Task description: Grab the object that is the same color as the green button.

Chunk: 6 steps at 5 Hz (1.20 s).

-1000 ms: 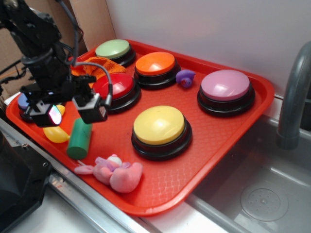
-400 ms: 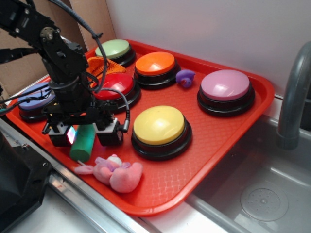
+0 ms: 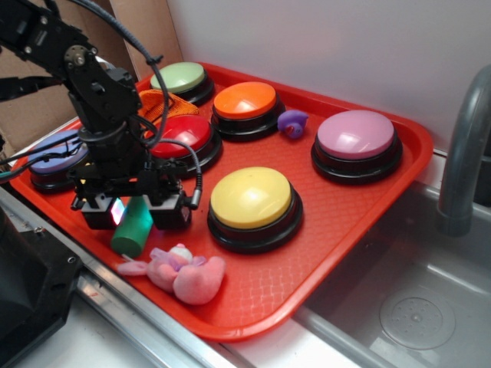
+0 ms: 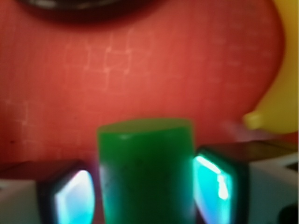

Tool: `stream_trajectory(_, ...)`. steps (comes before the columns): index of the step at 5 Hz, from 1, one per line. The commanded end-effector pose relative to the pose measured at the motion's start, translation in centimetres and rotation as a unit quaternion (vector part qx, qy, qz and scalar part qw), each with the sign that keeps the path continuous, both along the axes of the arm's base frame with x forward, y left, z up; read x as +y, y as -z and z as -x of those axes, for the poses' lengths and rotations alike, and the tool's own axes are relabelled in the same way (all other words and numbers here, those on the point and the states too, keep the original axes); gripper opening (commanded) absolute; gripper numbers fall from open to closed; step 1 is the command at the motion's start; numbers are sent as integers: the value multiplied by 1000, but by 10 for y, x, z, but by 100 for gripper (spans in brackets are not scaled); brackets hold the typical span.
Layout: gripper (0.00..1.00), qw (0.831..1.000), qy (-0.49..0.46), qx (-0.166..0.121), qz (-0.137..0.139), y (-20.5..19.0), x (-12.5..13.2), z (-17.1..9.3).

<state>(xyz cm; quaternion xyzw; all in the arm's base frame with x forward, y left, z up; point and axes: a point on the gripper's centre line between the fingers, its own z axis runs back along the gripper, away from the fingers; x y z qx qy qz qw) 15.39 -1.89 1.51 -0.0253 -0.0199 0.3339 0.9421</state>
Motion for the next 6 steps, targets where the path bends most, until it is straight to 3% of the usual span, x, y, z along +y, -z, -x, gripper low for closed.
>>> stream_trajectory(1, 0, 995, 83, -36, -32, -73, 12, -21)
stream_trajectory(2, 0, 985, 167, -24, -42, -119, 12, -26)
stream_trajectory(4, 0, 949, 306, -38, -58, -183, 5, -34)
stream_trajectory(5, 0, 954, 293, -42, -47, -180, 3, -35)
stream_trajectory(6, 73, 961, 266, 11, -76, -175, 12, -42)
